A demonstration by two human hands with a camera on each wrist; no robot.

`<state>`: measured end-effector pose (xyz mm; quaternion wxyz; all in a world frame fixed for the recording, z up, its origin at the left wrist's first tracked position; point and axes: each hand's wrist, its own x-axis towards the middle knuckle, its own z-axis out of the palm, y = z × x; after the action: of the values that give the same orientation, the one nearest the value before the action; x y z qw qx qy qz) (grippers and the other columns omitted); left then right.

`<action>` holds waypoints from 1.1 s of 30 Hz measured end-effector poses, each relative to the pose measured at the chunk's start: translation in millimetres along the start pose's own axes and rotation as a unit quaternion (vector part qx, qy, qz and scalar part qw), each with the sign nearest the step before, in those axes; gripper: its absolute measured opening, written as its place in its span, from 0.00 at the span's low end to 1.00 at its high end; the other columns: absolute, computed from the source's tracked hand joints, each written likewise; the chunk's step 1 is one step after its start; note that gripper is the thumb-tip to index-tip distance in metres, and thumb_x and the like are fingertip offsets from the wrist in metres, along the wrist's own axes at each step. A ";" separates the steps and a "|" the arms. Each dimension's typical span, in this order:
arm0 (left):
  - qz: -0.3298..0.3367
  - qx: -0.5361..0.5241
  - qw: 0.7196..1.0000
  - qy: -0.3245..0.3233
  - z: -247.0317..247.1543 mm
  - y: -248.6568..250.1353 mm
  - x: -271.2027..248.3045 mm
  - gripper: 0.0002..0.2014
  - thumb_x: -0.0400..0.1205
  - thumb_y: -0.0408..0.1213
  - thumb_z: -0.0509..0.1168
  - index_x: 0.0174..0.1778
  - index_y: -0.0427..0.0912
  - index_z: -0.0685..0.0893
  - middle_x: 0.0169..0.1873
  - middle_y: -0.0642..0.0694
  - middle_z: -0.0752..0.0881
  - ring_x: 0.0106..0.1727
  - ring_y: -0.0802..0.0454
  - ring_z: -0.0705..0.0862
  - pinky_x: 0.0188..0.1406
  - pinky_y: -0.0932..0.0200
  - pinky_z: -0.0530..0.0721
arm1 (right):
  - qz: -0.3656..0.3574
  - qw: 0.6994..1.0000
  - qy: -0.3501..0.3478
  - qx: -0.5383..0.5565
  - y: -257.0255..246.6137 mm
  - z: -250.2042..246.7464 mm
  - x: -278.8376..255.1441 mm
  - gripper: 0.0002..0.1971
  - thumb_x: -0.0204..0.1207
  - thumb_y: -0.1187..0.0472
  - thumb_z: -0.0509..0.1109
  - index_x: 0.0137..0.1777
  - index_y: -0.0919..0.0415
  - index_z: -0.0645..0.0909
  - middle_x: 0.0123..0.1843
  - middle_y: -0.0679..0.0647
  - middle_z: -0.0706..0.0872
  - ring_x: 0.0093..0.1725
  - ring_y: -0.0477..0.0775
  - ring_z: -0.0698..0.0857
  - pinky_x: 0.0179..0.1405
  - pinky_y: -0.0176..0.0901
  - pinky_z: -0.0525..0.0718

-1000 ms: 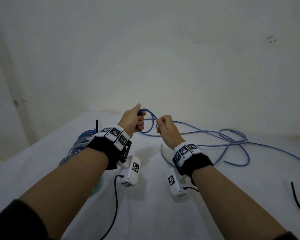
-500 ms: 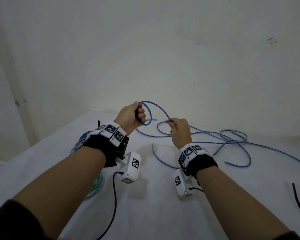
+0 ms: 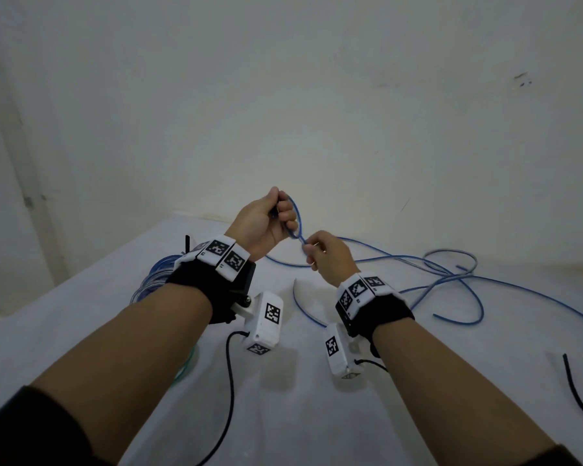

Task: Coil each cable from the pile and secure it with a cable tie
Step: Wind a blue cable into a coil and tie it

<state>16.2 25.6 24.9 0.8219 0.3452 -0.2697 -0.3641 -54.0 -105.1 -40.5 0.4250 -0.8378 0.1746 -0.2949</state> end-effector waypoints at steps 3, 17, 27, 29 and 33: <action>0.068 0.035 0.995 0.060 -3.3 -5.0 6.6 0.15 0.89 0.37 0.46 0.37 0.43 0.70 0.28 0.50 0.69 0.21 0.59 0.70 0.28 0.65 0.70 | -0.029 0.998 -0.047 -0.026 -9.1 4.2 -5.3 0.04 0.80 0.62 0.64 0.45 0.58 0.78 0.31 0.49 0.81 0.30 0.45 0.77 0.38 0.40 0.75; 0.174 0.568 0.797 0.104 -29.8 -23.9 10.2 0.13 0.87 0.33 0.51 0.35 0.42 0.71 0.33 0.45 0.79 0.32 0.53 0.77 0.33 0.67 0.76 | -0.084 0.979 -0.117 -0.141 -25.6 -5.3 -15.6 0.13 0.83 0.64 0.59 0.48 0.65 0.85 0.46 0.56 0.85 0.46 0.53 0.80 0.52 0.46 0.76; -0.070 0.606 0.792 -0.009 -29.2 -26.8 1.7 0.20 0.87 0.44 0.51 0.31 0.39 0.74 0.24 0.49 0.74 0.23 0.52 0.68 0.23 0.62 0.66 | -0.197 0.941 -0.034 -0.274 -25.0 -20.4 -5.5 0.13 0.83 0.50 0.59 0.46 0.58 0.78 0.32 0.44 0.75 0.41 0.51 0.72 0.60 0.53 0.65; -0.091 0.560 0.824 -0.009 -27.3 -27.2 -0.2 0.22 0.86 0.45 0.53 0.25 0.40 0.71 0.18 0.48 0.68 0.20 0.52 0.62 0.20 0.62 0.59 | -0.204 0.923 -0.001 -0.325 -21.0 -20.5 -4.3 0.20 0.81 0.41 0.56 0.43 0.56 0.79 0.34 0.43 0.76 0.45 0.52 0.71 0.55 0.51 0.62; -0.110 0.464 0.879 0.014 -23.4 -23.5 -4.4 0.21 0.86 0.41 0.50 0.26 0.40 0.69 0.15 0.50 0.63 0.14 0.57 0.59 0.14 0.69 0.56 | -0.190 0.924 0.079 -0.323 -6.6 -17.8 -6.9 0.28 0.76 0.35 0.46 0.49 0.54 0.80 0.46 0.49 0.82 0.51 0.54 0.76 0.52 0.46 0.57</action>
<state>20.1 26.1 -8.3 0.5260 0.7196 -0.3564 -0.2801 -70.5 -108.4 -29.2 0.0518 -0.9212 0.1305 -0.3628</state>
